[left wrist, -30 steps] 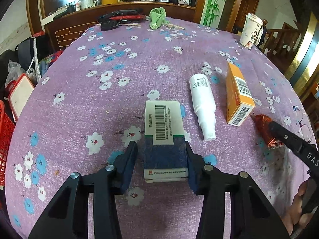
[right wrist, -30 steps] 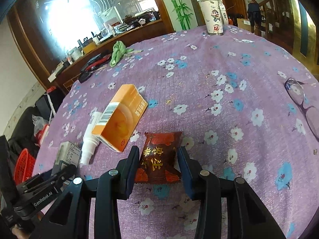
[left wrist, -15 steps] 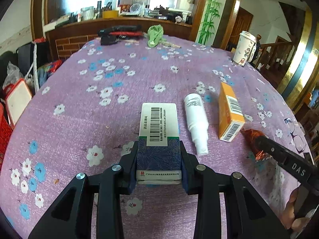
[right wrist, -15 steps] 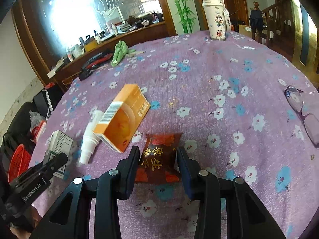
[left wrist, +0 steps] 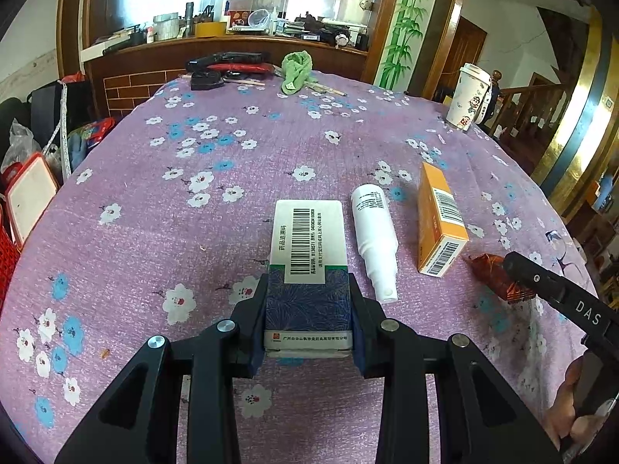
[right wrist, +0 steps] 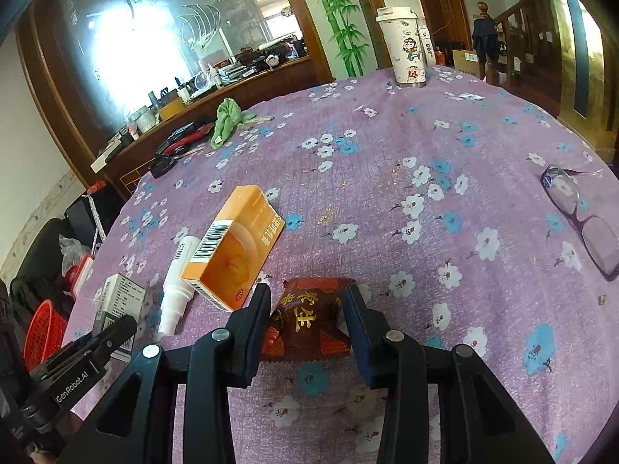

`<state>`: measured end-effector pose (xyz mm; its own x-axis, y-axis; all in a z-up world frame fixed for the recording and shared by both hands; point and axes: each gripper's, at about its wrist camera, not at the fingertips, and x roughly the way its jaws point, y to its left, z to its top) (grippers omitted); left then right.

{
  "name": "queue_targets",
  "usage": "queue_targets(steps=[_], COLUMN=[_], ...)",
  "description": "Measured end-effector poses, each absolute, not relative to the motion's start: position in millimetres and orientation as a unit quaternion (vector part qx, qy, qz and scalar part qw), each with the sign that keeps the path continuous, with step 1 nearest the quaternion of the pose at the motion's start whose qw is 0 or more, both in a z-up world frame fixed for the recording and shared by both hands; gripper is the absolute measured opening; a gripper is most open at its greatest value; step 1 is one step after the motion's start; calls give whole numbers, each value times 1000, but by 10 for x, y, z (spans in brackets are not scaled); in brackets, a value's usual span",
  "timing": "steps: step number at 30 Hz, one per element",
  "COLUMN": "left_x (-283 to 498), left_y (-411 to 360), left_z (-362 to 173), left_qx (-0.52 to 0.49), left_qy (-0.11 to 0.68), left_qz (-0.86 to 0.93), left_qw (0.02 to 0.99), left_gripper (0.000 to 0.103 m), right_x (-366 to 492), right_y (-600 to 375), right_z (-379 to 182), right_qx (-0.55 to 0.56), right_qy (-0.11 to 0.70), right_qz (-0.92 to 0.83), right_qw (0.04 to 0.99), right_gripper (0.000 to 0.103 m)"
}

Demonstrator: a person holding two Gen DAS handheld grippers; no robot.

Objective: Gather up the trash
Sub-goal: 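Lift and hold the medicine box and red snack bag above the table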

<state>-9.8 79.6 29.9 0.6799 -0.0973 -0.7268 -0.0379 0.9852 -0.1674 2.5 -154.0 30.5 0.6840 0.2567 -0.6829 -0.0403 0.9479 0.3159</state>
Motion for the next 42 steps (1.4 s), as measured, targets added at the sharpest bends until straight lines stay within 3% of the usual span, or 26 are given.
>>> queue_targets(steps=[16, 29, 42], left_x=[-138, 18, 9], left_y=[798, 824, 807], left_z=[333, 166, 255], left_qx=[-89, -101, -90], left_qy=[385, 434, 408], left_qz=[-27, -34, -30], left_qw=[918, 894, 908], left_gripper=[33, 33, 33], right_x=[28, 96, 98], right_y=[-1530, -1430, -1414], right_z=[333, 313, 329], right_qx=[133, 101, 107], right_qy=[381, 380, 379], right_qz=[75, 54, 79], right_qw=[912, 918, 916], right_gripper=[41, 41, 42])
